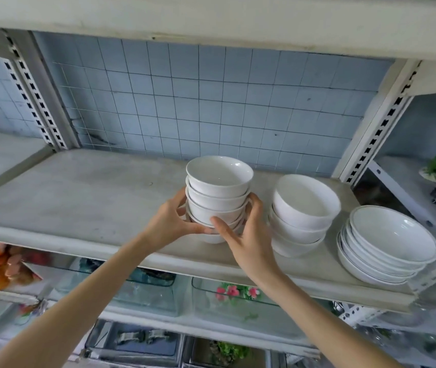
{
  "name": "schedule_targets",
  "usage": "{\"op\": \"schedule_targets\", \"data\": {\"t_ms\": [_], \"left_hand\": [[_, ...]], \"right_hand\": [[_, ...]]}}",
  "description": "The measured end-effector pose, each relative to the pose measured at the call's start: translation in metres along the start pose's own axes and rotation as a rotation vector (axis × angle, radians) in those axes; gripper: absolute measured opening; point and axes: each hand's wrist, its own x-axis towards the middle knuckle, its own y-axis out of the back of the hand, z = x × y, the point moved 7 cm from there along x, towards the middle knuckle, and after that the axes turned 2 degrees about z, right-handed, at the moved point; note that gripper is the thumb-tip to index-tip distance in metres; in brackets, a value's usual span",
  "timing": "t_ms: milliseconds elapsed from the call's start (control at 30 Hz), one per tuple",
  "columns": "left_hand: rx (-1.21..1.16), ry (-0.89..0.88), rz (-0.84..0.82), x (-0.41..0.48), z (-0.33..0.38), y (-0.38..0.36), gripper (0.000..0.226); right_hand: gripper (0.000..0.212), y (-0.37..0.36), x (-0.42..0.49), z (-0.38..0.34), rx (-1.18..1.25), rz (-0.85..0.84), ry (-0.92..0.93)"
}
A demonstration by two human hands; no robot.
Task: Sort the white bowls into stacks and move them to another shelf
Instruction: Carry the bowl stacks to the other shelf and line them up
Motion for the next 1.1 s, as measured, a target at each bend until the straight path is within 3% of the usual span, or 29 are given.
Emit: {"op": "schedule_targets", "data": {"t_ms": [100, 300, 700, 1100], "left_hand": [[0.018, -0.003, 0.013, 0.001, -0.004, 0.003, 0.095], [0.074, -0.005, 0.055, 0.001, -0.009, 0.004, 0.097], [0.029, -0.055, -0.005, 0.0, -0.004, 0.001, 0.107], [-0.074, -0.048, -0.035, -0.001, -0.01, -0.005, 0.106]], "right_hand": [[0.091, -0.005, 0.005, -0.001, -0.009, -0.039, -0.009], [0.08, -0.01, 0.013, 0.004, 0.191, -0.05, -0.08], [0.081, -0.011, 0.014, 0.007, 0.299, -0.073, -0.07], [0.085, -0.016, 0.017, 0.012, 0.373, -0.263, -0.147]]}}
